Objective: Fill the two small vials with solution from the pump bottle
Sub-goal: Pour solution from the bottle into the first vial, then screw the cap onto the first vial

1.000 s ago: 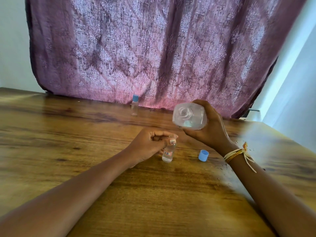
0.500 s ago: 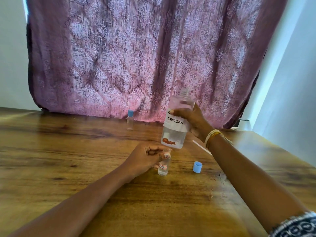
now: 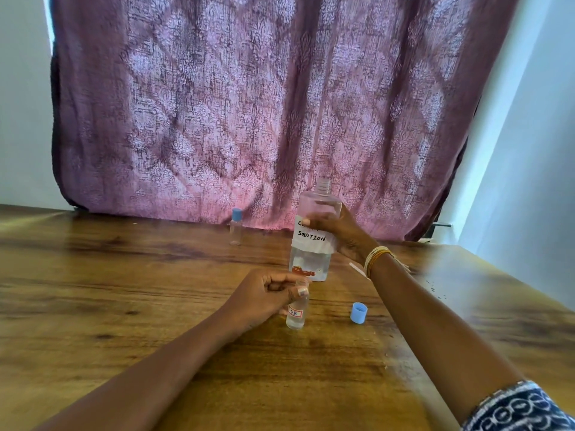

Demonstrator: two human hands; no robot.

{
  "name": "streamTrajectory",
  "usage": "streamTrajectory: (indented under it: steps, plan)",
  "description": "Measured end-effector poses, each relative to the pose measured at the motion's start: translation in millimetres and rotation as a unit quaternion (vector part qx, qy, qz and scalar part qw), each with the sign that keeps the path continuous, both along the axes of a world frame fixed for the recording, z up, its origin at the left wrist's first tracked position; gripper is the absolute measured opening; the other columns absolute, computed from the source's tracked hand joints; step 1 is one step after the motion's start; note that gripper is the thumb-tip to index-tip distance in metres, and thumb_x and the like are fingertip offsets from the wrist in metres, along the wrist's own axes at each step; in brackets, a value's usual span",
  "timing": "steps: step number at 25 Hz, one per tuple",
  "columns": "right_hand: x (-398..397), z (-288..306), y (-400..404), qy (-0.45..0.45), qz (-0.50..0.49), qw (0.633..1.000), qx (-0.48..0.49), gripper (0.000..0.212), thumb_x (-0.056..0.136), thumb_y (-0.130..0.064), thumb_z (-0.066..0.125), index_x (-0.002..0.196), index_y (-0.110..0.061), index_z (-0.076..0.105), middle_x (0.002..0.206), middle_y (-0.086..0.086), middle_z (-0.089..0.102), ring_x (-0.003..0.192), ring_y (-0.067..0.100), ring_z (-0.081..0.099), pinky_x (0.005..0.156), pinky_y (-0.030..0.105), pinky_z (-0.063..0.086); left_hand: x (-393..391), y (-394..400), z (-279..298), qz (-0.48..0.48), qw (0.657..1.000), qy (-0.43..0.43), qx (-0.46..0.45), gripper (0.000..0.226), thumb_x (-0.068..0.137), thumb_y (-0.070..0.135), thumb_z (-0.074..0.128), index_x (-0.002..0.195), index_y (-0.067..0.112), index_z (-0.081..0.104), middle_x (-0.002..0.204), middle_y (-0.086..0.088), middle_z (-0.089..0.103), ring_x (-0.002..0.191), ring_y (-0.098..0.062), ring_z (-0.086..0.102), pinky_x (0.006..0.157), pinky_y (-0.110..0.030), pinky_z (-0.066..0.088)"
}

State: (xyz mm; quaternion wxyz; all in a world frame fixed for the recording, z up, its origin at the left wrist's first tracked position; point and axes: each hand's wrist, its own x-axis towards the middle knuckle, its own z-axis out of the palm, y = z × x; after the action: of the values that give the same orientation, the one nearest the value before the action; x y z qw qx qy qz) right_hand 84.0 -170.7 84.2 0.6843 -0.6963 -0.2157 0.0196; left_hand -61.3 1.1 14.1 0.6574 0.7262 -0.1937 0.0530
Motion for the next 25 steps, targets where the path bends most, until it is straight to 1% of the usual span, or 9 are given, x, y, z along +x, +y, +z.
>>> streamTrajectory:
  steps: [4,6,9,12,15,17,20,22,25]
  plan:
    - [-10.5,-0.1,-2.7,0.007,0.009,1.000,-0.005,0.082,0.072,-0.002,0.079,0.141,-0.010,0.035,0.133,0.029,0.053,0.118,0.044,0.058,0.094,0.064,0.049,-0.3,0.5,-0.3,-0.002,1.000,0.002,0.000,0.018,0.086,0.011,0.067,0.096,0.025,0.074,0.085,0.012,0.078,0.074,-0.003,0.072,0.054,-0.014,0.052]
    - [-24.6,-3.7,-13.5,0.037,-0.012,0.999,0.008,0.087,0.075,-0.029,0.079,0.144,-0.017,0.029,0.133,0.017,0.054,0.118,0.036,0.057,0.092,0.058,0.052,-0.9,-0.4,-0.7,0.000,1.000,-0.001,0.004,0.018,0.086,0.011,0.067,0.101,0.019,0.074,0.083,0.012,0.078,0.074,-0.003,0.072,0.055,-0.014,0.052]
    - [-56.5,-13.8,-38.2,0.069,-0.095,0.986,-0.120,0.084,0.069,-0.062,0.066,0.137,-0.020,0.039,0.127,0.005,0.054,0.112,0.024,0.055,0.090,0.046,0.046,-2.3,-1.4,-1.9,0.002,1.000,-0.001,0.003,0.018,0.086,0.012,0.067,0.101,0.019,0.074,0.082,0.012,0.078,0.072,-0.002,0.072,0.055,-0.014,0.052]
    - [-79.7,-29.5,-57.9,0.022,-0.170,0.940,-0.294,0.035,0.079,-0.035,0.073,0.101,-0.011,0.059,0.093,0.005,0.061,0.079,0.016,0.057,0.066,0.029,0.043,-2.9,-3.2,-3.0,0.005,1.000,0.002,0.002,0.020,0.086,0.014,0.068,0.105,0.015,0.073,0.083,0.010,0.078,0.073,-0.005,0.073,0.055,-0.016,0.054]
    - [-102.7,-38.4,-59.3,-0.022,-0.135,0.859,-0.493,0.033,0.074,-0.027,0.079,0.101,-0.014,0.066,0.089,-0.002,0.061,0.081,0.014,0.056,0.065,0.027,0.043,-3.9,-3.8,-3.9,-0.001,1.000,0.009,-0.015,0.020,0.086,0.013,0.067,0.106,0.014,0.073,0.086,0.007,0.078,0.078,-0.008,0.073,0.058,-0.018,0.056]
    - [-114.9,-42.8,-53.6,-0.047,-0.113,0.832,-0.542,0.027,0.076,-0.019,0.078,0.102,-0.016,0.070,0.096,-0.002,0.063,0.083,0.015,0.058,0.072,0.030,0.049,-4.0,-4.1,-3.9,-0.003,1.000,0.012,-0.017,0.018,0.086,0.014,0.068,0.102,0.019,0.074,0.088,0.005,0.078,0.079,-0.008,0.074,0.058,-0.019,0.056]
    - [-123.3,-41.0,-40.4,-0.060,-0.073,0.909,-0.406,0.022,0.082,-0.002,0.067,0.102,-0.010,0.072,0.092,0.014,0.073,0.066,0.017,0.065,0.074,0.035,0.058,-4.8,-5.0,-4.4,0.001,1.000,0.013,-0.010,0.019,0.084,0.014,0.070,0.098,0.025,0.074,0.089,0.005,0.078,0.081,-0.009,0.073,0.059,-0.020,0.057]
    - [-125.6,-32.1,-31.0,-0.059,-0.058,0.961,-0.262,0.023,0.082,0.002,0.066,0.101,-0.011,0.072,0.087,0.010,0.071,0.072,0.018,0.066,0.076,0.032,0.058,-5.1,-4.0,-4.9,0.005,1.000,0.013,-0.001,0.023,0.082,0.012,0.072,0.097,0.029,0.073,0.090,0.005,0.078,0.085,-0.010,0.074,0.063,-0.021,0.058]
    - [-125.1,-23.6,-17.1,-0.099,-0.080,0.983,-0.128,0.021,0.077,0.006,0.071,0.089,-0.011,0.068,0.094,0.015,0.068,0.088,0.029,0.069,0.080,0.035,0.061,-1.1,-0.9,-7.2,0.008,1.000,0.016,0.003,0.032,0.079,0.009,0.076,0.105,0.026,0.070,0.095,-0.008,0.078,0.088,-0.018,0.074,0.069,-0.024,0.059]
